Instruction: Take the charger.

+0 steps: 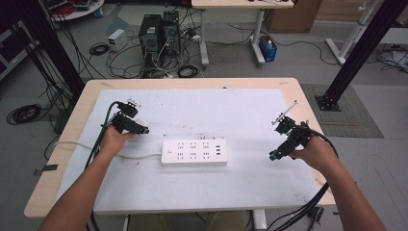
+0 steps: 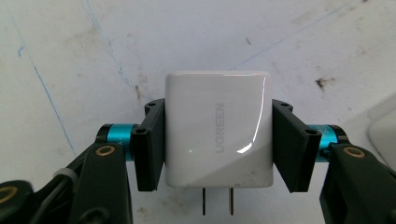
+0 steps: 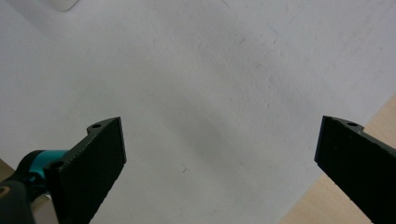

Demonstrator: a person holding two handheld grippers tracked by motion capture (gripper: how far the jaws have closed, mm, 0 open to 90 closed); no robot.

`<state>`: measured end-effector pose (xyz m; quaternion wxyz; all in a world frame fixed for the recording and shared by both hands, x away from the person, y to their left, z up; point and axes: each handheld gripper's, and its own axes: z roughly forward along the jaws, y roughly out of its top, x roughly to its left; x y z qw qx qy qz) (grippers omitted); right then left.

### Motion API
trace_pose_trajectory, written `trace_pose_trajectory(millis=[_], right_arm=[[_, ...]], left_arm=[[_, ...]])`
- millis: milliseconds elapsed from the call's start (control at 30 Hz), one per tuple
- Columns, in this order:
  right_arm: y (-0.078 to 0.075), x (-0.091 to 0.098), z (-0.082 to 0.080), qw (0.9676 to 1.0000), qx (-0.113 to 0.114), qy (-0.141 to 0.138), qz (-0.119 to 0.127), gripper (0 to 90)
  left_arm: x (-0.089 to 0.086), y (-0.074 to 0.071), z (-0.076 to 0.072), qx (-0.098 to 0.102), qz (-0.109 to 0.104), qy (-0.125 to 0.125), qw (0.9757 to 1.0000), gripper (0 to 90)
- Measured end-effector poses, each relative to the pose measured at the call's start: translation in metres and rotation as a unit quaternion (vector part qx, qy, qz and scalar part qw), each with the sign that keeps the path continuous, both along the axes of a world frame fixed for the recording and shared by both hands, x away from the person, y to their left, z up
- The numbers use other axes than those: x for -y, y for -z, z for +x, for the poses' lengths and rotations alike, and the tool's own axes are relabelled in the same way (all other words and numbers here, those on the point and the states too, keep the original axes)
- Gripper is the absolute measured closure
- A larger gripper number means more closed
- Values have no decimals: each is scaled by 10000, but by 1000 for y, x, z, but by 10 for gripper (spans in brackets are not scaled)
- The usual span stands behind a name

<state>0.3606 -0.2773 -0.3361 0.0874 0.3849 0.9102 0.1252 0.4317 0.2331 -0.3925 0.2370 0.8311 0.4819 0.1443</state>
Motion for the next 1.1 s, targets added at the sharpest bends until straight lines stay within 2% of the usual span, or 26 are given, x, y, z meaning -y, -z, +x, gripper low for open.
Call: trace_pose_trajectory(millis=[133,267,300,333,433,567,733,833,967,1100], right_arm=[[-1,-1,-1,10000,21,-40,-16,12],[-2,-1,-3,10000,52,-40,7,12],[-2,-1,-3,10000,52,-40,7,12],[-2,-1,-5,10000,62,-33,17,12],[-3,-1,-5,10000,77,-29,28,12],[-4,-3,-6,9999,110,-90,29,12],[-7,-9,-8,9998,161,-127,65,12],[-10,-13,-9,9997,191,-137,79,12],[-12,-16,-12,9995,246,-122,137,12],[-12,-19,-15,9994,299,-154,102,12]], left_arm=[[-6,-10,-9,173,-80,331,9993,426],[-9,-18,-20,365,-110,740,9965,426],[-9,-18,-20,365,-110,740,9965,426],[-10,-23,-25,426,-161,909,9948,427],[-10,-29,-35,557,-228,1088,9922,427],[-8,-39,-51,627,-189,1405,9879,427],[-3,-51,-71,764,-165,1673,9828,428],[0,-58,-82,894,-199,1840,9787,427],[4,-65,-92,979,-163,2093,9728,427],[6,-68,-94,952,-161,2210,9705,427]])
